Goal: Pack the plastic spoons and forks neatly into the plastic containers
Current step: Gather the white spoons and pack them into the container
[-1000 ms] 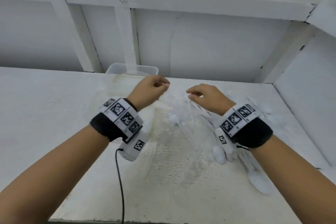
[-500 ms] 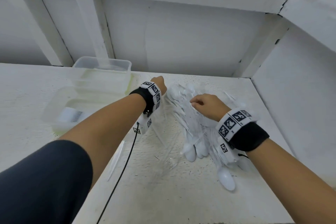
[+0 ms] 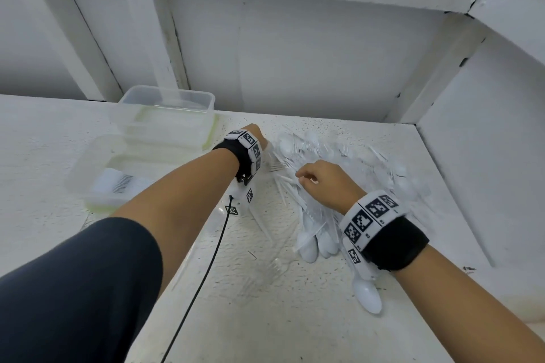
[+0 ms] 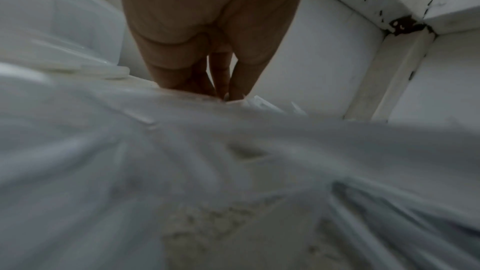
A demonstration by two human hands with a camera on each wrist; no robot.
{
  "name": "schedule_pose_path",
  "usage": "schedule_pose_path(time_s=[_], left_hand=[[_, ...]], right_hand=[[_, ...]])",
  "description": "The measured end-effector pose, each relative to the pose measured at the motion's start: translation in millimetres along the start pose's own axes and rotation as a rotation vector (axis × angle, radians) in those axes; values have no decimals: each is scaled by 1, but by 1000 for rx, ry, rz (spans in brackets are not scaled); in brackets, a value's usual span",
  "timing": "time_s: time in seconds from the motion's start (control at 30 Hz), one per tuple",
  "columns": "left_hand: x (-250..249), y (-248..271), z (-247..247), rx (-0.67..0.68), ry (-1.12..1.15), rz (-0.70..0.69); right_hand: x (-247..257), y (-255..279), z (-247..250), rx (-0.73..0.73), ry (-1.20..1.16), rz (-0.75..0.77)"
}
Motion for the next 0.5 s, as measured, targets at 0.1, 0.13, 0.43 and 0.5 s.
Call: schedule_pose_path(time_s=[0.1,0.13,0.43,0.5], left_hand=[[2,6,9,-32,103,-24],[3,10,12,-54,158,-42],[28,42,39,-375,464,-211],[32,49,45,-434,468,-231]], right_hand=[[18,2,-5,31,43,63],[25,3,-9,67,55,79],[61,-16,-63,340,330,5],[67,-16,-64,330,372,17]])
Point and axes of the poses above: each hand's wrist, its own y-axis away from the middle knuckle, its own z-axis out of the back of the hand, x = y × z, the point moved 3 cm from there along -y, towards the middle knuckle, and after that the axes turned 10 degrees about x, right-handed, at the moved point
